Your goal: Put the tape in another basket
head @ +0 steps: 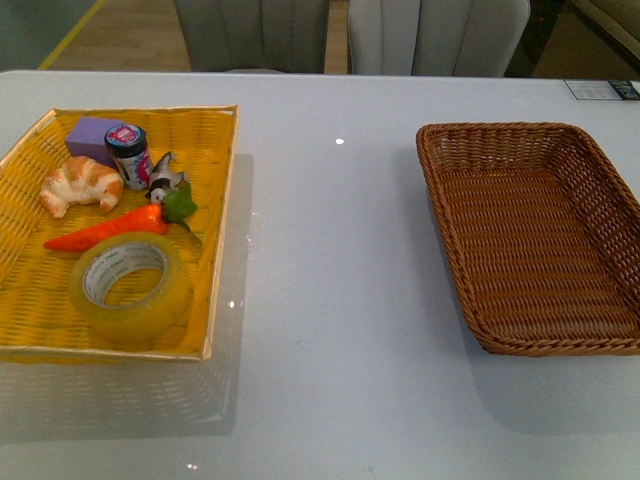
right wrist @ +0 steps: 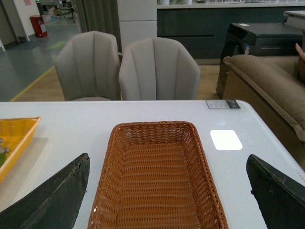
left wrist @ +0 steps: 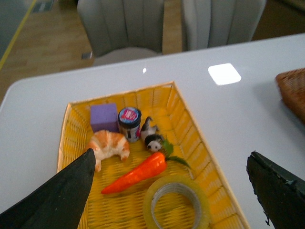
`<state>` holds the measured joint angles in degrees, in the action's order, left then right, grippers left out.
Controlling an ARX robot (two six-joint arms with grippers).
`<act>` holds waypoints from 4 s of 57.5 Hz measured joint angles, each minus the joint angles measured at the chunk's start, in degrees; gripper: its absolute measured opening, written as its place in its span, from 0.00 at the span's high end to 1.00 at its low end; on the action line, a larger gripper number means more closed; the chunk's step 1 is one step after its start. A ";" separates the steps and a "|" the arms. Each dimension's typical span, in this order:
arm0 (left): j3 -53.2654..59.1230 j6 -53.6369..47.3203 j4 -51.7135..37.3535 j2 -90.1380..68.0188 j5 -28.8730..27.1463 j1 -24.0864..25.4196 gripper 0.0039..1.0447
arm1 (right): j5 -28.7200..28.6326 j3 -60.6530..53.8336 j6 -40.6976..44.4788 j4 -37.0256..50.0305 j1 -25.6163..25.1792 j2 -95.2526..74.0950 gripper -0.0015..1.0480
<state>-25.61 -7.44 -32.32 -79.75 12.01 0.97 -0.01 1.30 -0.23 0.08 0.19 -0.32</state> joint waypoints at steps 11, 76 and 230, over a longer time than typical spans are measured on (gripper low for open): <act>-9.51 0.31 -0.81 -23.71 -6.12 -0.59 0.08 | 0.00 0.02 0.00 0.00 0.00 0.00 0.09; -22.71 1.60 6.03 -49.05 -8.66 -0.50 0.75 | 0.00 0.00 0.00 0.00 0.00 0.00 0.09; -26.84 23.17 23.74 -13.51 -2.45 -33.73 0.85 | -18.73 19.65 -38.32 34.84 19.43 -70.66 0.09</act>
<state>-52.45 15.73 -8.58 -93.25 9.56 -32.75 -18.74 20.95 -38.54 34.92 19.62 -70.98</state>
